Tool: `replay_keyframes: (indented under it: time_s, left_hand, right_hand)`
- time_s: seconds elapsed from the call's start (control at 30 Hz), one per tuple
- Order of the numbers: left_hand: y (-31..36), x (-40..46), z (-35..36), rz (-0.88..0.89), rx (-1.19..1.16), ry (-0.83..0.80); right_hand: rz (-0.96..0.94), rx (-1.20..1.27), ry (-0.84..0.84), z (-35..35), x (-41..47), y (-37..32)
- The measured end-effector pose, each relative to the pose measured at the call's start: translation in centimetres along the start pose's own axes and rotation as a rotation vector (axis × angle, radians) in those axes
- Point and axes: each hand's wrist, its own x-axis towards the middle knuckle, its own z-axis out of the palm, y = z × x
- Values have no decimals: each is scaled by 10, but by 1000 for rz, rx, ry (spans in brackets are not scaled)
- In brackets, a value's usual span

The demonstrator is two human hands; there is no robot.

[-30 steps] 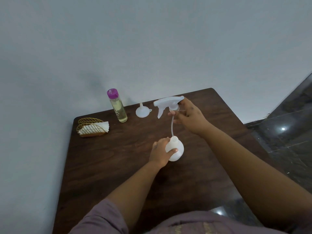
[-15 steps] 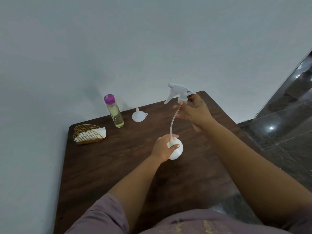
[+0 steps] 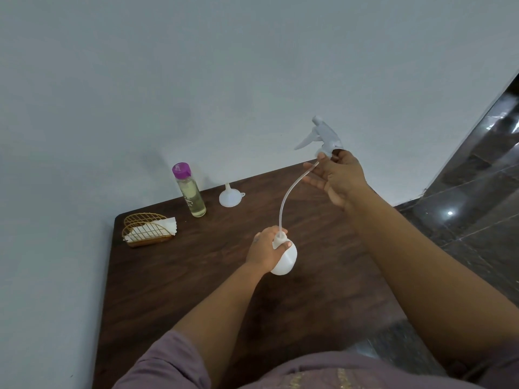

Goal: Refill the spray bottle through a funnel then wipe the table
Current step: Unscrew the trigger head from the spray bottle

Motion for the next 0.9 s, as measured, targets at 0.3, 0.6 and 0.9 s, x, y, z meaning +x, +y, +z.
replay_keyframes:
  time_s: [0.3, 0.6, 0.9]
  left_hand:
    - [0, -1, -1, 18, 19, 35]
    - [0, -3, -4, 51, 56, 96]
    - [6, -6, -9, 150, 175, 141]
  right_hand:
    - [232, 128, 121, -4, 11, -8]
    - [382, 156, 186, -8, 11, -5]
    - [378, 179, 216, -11, 2, -9]
